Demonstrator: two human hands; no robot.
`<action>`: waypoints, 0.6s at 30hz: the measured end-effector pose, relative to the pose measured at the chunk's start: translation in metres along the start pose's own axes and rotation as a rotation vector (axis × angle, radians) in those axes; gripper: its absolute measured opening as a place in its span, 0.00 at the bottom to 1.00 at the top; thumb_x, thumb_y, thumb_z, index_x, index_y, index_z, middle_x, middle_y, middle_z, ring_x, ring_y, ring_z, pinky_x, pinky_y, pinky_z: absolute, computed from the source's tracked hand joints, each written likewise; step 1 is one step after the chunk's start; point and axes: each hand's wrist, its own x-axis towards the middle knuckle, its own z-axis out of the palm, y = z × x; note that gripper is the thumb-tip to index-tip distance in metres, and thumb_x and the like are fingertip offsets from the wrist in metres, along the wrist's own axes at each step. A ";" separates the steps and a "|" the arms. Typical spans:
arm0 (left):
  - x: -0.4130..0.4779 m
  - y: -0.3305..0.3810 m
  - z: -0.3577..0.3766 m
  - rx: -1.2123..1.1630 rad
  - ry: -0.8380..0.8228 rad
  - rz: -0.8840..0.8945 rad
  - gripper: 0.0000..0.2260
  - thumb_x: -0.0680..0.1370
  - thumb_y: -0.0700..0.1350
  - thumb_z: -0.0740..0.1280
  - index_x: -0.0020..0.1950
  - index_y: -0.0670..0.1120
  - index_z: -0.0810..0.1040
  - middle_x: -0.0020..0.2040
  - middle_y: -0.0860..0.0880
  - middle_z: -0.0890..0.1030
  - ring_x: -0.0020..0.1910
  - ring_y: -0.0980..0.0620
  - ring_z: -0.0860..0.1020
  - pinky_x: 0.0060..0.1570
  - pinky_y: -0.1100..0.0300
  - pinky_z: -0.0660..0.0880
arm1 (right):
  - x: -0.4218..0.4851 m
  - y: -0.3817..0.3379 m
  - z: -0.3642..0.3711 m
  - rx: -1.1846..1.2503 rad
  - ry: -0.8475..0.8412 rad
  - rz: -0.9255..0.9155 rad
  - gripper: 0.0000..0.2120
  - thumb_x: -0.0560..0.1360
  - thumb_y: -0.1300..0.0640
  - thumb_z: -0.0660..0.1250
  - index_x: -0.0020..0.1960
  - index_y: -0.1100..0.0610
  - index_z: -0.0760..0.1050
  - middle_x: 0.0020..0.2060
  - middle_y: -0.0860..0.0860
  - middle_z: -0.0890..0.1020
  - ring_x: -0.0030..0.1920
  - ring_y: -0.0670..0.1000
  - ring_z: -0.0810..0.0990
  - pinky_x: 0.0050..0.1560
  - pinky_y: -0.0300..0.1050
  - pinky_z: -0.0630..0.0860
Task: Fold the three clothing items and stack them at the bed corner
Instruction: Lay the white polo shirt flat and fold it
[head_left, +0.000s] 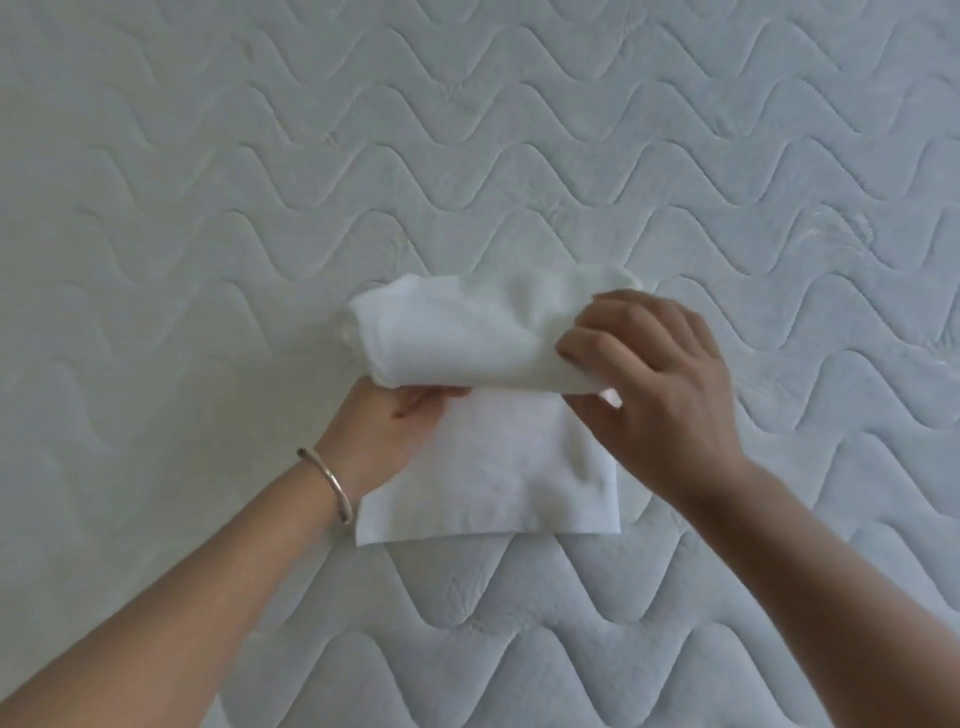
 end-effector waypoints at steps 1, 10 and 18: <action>-0.009 0.000 -0.003 -0.271 0.087 -0.227 0.10 0.70 0.37 0.65 0.40 0.51 0.83 0.38 0.54 0.84 0.43 0.56 0.81 0.48 0.61 0.78 | -0.013 -0.007 0.001 0.000 -0.010 -0.021 0.02 0.74 0.58 0.67 0.47 0.56 0.76 0.44 0.54 0.81 0.53 0.55 0.76 0.52 0.49 0.70; -0.048 -0.004 -0.008 -0.663 0.099 -0.543 0.14 0.70 0.48 0.66 0.54 0.46 0.77 0.46 0.50 0.84 0.43 0.56 0.82 0.38 0.63 0.79 | -0.094 -0.038 0.014 -0.117 -0.187 0.028 0.13 0.69 0.62 0.71 0.48 0.52 0.70 0.50 0.50 0.73 0.62 0.52 0.71 0.64 0.55 0.65; -0.080 -0.029 -0.002 -0.322 0.149 -0.379 0.17 0.70 0.38 0.72 0.52 0.54 0.71 0.50 0.53 0.80 0.43 0.61 0.80 0.44 0.63 0.78 | -0.119 -0.056 0.006 -0.156 -0.409 0.165 0.07 0.69 0.52 0.65 0.45 0.53 0.78 0.48 0.50 0.80 0.59 0.49 0.73 0.60 0.53 0.63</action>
